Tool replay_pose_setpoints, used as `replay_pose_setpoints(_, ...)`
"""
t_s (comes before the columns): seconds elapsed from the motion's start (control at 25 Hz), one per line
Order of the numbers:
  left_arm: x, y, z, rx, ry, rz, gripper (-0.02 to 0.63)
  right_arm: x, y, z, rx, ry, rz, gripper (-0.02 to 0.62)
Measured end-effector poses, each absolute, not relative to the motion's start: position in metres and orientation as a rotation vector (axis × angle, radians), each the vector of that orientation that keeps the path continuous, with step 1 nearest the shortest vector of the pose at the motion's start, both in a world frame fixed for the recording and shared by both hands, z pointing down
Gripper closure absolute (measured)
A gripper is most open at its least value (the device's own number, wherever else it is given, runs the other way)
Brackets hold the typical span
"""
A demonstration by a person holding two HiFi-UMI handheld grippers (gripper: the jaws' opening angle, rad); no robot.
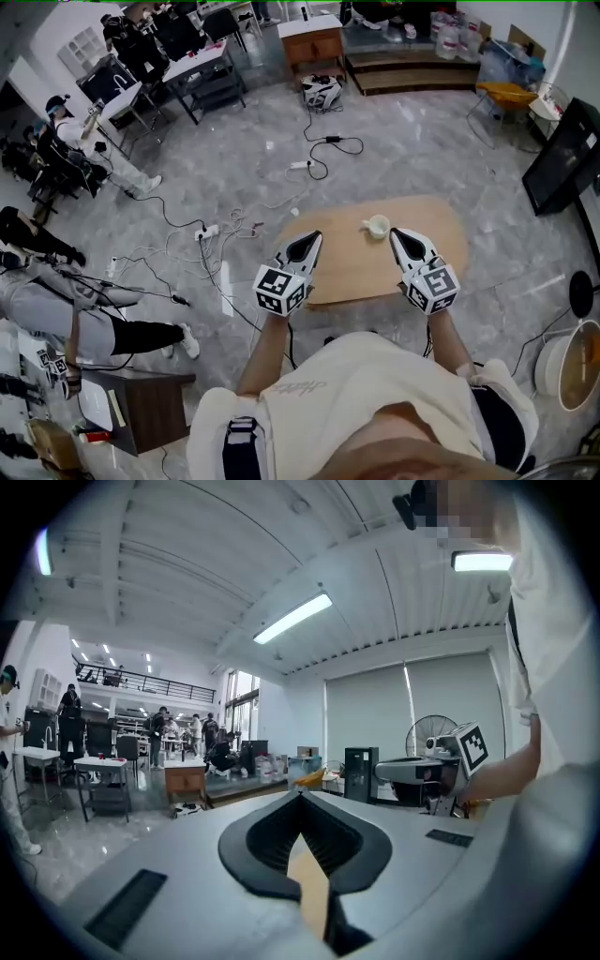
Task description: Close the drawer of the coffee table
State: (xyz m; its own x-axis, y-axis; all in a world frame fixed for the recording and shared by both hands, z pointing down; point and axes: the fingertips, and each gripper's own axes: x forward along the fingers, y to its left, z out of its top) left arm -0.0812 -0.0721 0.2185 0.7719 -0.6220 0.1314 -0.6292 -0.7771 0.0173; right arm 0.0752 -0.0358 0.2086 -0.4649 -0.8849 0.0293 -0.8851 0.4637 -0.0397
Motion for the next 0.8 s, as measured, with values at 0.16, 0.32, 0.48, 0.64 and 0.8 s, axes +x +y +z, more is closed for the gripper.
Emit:
replay_pose_setpoints(0.16,-0.089,-0.068,0.214,2.900,-1.039,0.157,0.601,0.065,-0.030,0.210,1.612,-2.701,0.130,0.601)
replay_pose_setpoints(0.32,-0.103,-0.059,0.221,2.882,-1.062,0.157,0.601,0.056,-0.025,0.208,1.662,-2.697,0.105,0.601)
replay_pose_setpoints(0.48,-0.108,-0.050,0.233,2.854,-1.049,0.172,0.601,0.056,-0.022,0.213,1.704,-2.647,0.130,0.601)
replay_pose_setpoints(0.64,-0.109,-0.047,0.237,2.860,-1.048,0.195,0.601,0.045,-0.018,0.217,1.640,-2.695,0.180,0.603)
replay_pose_setpoints(0.8,-0.115,-0.047,0.242,2.853,-1.070,0.203,0.601,0.024,-0.012,0.212,1.522,-2.753,0.155,0.601)
